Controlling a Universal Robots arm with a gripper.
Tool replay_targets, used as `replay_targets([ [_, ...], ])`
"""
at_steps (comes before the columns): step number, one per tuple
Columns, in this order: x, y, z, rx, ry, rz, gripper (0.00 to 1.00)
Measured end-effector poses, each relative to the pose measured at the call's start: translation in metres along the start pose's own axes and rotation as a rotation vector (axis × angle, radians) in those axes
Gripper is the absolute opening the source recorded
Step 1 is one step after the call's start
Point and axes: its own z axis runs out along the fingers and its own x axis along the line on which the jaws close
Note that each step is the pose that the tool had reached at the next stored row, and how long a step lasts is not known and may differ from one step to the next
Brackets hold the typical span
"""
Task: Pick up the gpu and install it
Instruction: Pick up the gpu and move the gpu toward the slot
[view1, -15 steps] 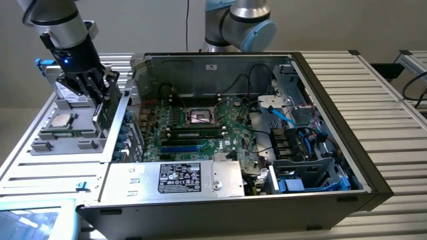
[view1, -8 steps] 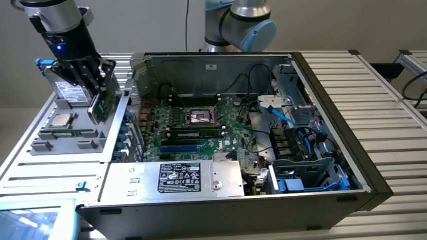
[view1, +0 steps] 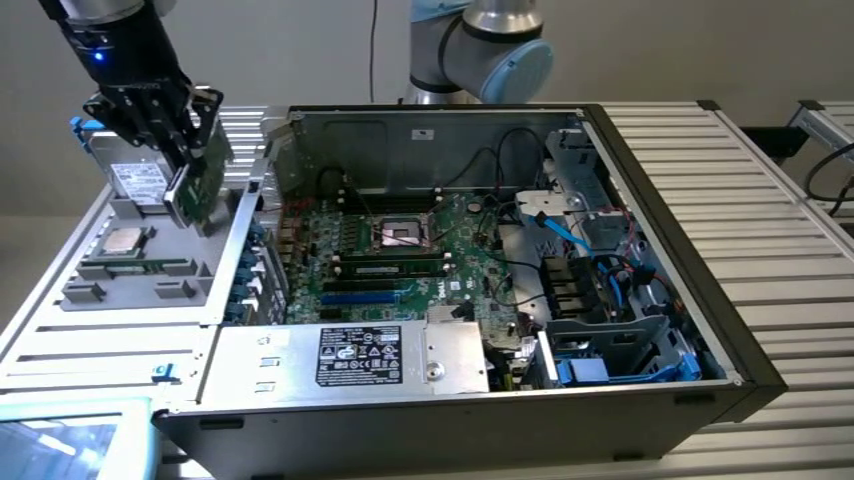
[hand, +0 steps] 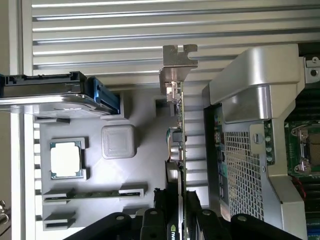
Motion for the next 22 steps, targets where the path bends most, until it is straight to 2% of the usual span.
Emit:
replay_targets([
  [4,0.0,0.001,-0.0169,-0.0001,-0.0021,0.0,0.28],
  [10,-0.001,0.0025,-0.0386,-0.0007,-0.0096,-0.001,0.28],
  [16,-0.002,0.0037,-0.0602,-0.0015,-0.0126,-0.001,0.28],
  [22,-0.002,0.0049,-0.0801,-0.006,-0.0128,-0.001,0.28],
])
